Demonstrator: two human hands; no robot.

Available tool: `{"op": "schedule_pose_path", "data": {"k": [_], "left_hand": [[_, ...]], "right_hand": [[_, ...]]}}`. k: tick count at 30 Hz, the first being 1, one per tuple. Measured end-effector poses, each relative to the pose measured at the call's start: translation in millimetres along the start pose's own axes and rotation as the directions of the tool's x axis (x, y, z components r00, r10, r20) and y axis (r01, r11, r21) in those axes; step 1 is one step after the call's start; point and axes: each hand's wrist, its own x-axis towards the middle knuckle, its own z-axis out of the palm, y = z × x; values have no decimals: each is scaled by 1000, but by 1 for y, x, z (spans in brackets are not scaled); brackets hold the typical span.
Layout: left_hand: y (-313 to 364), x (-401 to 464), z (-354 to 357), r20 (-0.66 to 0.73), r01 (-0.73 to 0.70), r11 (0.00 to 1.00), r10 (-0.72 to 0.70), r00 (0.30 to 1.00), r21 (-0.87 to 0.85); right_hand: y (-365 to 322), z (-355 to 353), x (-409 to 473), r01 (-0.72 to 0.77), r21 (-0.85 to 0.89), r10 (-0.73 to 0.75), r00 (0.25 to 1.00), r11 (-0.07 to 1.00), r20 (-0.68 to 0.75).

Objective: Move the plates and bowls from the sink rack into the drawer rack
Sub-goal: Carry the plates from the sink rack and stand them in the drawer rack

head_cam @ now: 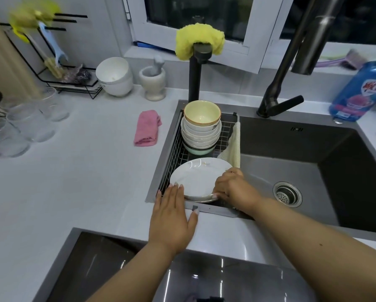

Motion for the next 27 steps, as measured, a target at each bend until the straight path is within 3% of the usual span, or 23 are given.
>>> {"op": "schedule_pose_path", "data": {"k": [5, 9, 12, 14, 16, 17, 19, 21, 22, 23, 24, 27], "left_hand": [[-2, 0, 4, -38, 25, 1000, -25, 999, -19], [-4, -1, 4, -38, 40, 997, -43, 998, -71], [-6, -1, 0, -58, 75, 965, -92, 994, -250], [-2, -1, -11, -96, 126, 888, -186, 978, -442], [5, 5, -24, -145, 186, 759, -346, 927, -624], [9, 9, -33, -99, 248, 642, -454, 885, -726], [20, 18, -56, 178, 382, 239, -591, 787, -893], [29, 22, -74, 463, 420, -204, -505, 728, -884], [33, 20, -84, 542, 423, -346, -436, 718, -838], [38, 17, -93, 592, 425, -440, -376, 713, -791], [41, 12, -100, 612, 431, -473, -346, 711, -768], [51, -10, -109, 608, 425, -480, -335, 719, -767]], "right_hand": [[-11, -6, 14, 108, -44, -115, 974, 993, -197], [-18, -20, 24, 74, 19, -66, 963, 997, -260], [-24, -34, 22, 30, 63, -10, 955, 998, -296], [-32, -44, 18, 17, 113, 21, 945, 994, -328], [-40, -54, 14, 24, 161, 38, 928, 987, -371], [-43, -60, 12, 36, 175, 36, 920, 984, -389], [-49, -72, 7, 81, 152, -11, 910, 985, -415], [-58, -82, -3, 160, 93, -105, 897, 983, -429], [-63, -86, -8, 205, 68, -156, 889, 976, -431], [-69, -90, -14, 245, 53, -200, 880, 968, -431], [-76, -94, -21, 278, 44, -233, 872, 959, -431], [-91, -101, -46, 330, 53, -283, 872, 942, -399]]}}
